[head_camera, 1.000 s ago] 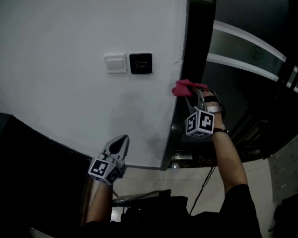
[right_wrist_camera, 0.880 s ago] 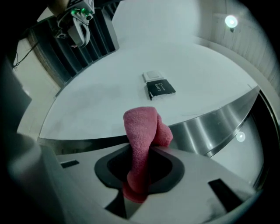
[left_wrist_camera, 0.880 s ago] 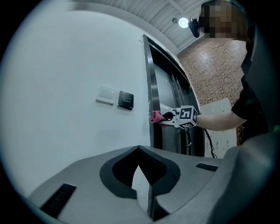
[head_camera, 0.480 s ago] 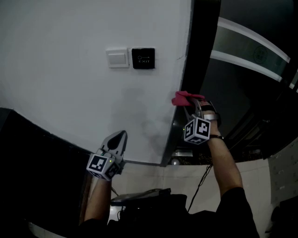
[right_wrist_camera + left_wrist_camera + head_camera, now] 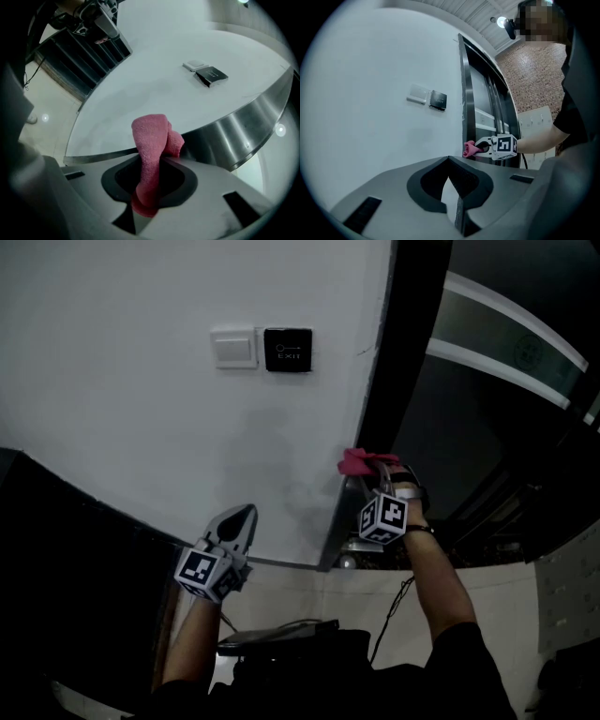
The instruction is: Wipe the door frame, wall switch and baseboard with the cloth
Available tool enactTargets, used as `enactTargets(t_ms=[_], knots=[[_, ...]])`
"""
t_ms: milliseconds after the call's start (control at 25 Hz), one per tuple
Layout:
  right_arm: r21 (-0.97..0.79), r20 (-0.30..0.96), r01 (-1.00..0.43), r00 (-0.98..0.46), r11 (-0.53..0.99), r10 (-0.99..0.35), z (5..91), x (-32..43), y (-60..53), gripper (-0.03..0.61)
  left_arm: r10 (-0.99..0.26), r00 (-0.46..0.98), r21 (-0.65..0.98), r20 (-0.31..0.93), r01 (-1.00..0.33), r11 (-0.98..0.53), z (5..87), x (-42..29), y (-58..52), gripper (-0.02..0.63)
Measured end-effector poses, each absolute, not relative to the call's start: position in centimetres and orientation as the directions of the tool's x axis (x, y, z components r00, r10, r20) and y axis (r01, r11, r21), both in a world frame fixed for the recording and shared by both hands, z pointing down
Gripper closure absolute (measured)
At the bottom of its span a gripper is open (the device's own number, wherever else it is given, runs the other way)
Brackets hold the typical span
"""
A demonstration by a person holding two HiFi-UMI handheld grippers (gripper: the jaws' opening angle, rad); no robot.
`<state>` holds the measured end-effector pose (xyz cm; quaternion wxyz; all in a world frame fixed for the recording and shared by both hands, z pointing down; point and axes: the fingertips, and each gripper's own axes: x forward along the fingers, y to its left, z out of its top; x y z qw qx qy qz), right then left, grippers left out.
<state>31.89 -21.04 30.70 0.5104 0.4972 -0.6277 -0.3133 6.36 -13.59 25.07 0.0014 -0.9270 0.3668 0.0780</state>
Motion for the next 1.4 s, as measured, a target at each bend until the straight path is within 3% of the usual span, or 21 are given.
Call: enactTargets(t_ms=[320, 1040, 1400], knots=[[0.875, 0.392, -0.311, 0.007, 0.371, -0.92, 35.3, 32.1, -20.9, 0.494, -0.688, 0.718, 0.141, -0.106, -0.674, -0.725, 27.1, 7.5, -13.3, 0.627], [0.812, 0.539, -0.272, 0.008, 0.517, -0.842, 45.0, 32.0, -20.7, 0.492, -0.695, 0.718, 0.151, -0.038, -0.683, -0.714, 29.5, 8.0, -13.0, 0.627], [0.814, 0.532, -0.285, 0.016, 0.507, -0.846, 47.4, 32.5, -20.8, 0.492, -0.709, 0.706, 0.147, 0.003, -0.701, -0.698, 31.0, 7.6, -13.3, 0.627]])
